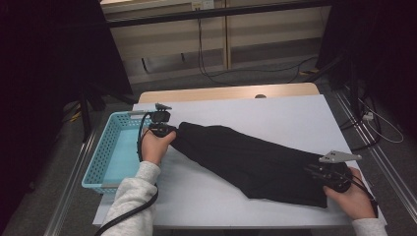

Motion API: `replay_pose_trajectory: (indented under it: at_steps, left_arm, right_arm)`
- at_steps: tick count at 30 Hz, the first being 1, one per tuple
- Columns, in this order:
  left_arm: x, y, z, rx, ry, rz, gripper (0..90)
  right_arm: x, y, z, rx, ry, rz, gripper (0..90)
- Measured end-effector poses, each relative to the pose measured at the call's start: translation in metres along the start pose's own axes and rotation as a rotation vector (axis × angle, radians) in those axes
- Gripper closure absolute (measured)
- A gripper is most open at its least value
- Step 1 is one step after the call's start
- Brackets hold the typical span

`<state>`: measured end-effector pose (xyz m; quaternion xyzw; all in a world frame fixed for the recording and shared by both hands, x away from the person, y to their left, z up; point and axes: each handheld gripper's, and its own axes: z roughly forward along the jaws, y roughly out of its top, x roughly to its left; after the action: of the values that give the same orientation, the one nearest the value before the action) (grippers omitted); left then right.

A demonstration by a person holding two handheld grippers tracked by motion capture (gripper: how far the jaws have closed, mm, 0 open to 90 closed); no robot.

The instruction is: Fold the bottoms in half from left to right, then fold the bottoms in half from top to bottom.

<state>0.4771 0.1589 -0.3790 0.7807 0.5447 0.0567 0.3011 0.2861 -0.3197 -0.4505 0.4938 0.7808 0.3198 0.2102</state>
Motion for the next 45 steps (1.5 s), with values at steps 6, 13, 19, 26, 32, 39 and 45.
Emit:
replay_pose_trajectory:
  at_steps: [6,13,19,26,32,39,45]
  left_arm:
    - [0.000,0.003,0.001,0.000,0.007,-0.003,84.3]
    - [-0.002,0.008,-0.004,-0.001,0.013,0.008,84.2]
    - [-0.002,0.010,-0.008,-0.003,0.012,0.009,84.2]
    - [0.000,0.011,-0.010,0.000,0.005,-0.001,84.2]
    - [0.000,0.012,-0.012,-0.003,0.000,-0.002,84.3]
    - [-0.004,0.018,-0.021,-0.014,-0.009,-0.001,84.2]
    - [-0.001,0.024,-0.031,-0.026,0.008,-0.001,84.2]
  right_arm:
    - [-0.003,0.000,0.000,-0.001,-0.004,0.039,47.3]
    - [0.005,0.010,0.003,-0.055,0.040,0.063,30.8]
    - [0.013,0.018,0.006,-0.085,0.076,0.062,24.3]
    - [0.014,0.021,0.008,-0.103,0.083,0.061,19.7]
    - [0.013,0.022,0.006,-0.112,0.082,0.068,18.3]
    - [0.014,0.023,0.006,-0.122,0.088,0.060,17.6]
    - [0.016,0.024,0.006,-0.123,0.089,0.043,16.9]
